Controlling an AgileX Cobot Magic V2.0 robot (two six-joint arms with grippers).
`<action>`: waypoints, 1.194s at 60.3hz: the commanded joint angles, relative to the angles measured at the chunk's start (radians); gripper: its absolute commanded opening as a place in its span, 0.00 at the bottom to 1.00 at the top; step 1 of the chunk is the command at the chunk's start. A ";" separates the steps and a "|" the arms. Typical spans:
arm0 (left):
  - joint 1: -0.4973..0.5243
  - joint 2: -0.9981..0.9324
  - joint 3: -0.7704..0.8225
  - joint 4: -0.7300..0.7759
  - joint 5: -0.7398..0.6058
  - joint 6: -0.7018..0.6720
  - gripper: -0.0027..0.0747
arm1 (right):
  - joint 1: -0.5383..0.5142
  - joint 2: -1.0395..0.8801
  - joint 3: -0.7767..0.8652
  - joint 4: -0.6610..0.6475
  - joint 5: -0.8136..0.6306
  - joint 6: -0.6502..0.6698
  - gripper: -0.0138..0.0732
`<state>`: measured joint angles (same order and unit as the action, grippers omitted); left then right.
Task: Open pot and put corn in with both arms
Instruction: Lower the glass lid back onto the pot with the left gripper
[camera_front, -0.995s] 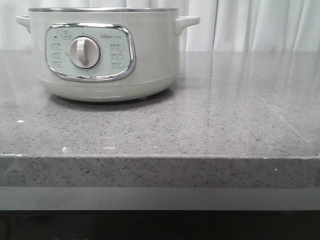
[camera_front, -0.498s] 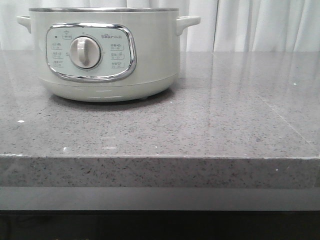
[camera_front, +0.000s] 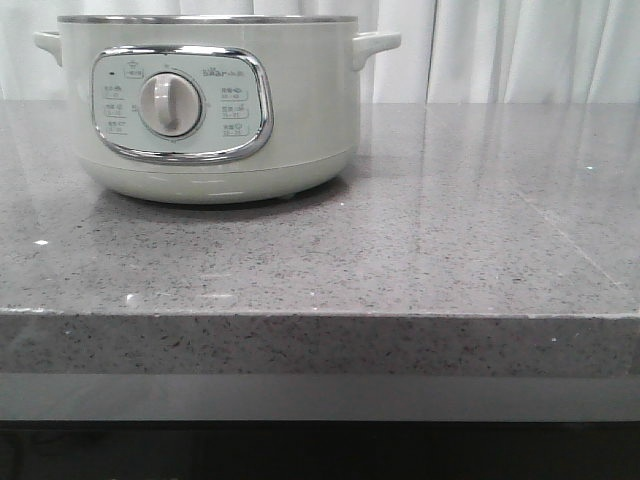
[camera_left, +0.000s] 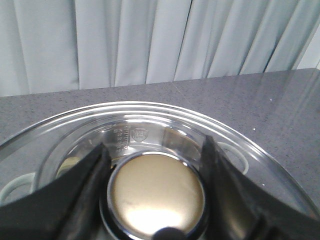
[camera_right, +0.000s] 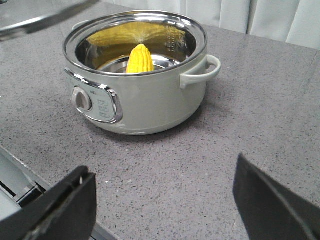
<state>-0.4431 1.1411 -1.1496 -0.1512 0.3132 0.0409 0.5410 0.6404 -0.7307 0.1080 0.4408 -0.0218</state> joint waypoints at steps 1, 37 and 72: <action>-0.020 0.041 -0.084 -0.015 -0.191 -0.008 0.33 | -0.004 -0.003 -0.028 0.004 -0.080 -0.005 0.83; -0.027 0.388 -0.318 0.013 -0.272 -0.008 0.33 | -0.004 -0.003 -0.028 0.004 -0.080 -0.005 0.83; -0.025 0.454 -0.326 0.028 -0.250 -0.008 0.33 | -0.004 -0.003 -0.028 0.004 -0.080 -0.005 0.83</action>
<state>-0.4622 1.6509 -1.4274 -0.1212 0.1804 0.0409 0.5410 0.6404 -0.7307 0.1080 0.4408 -0.0218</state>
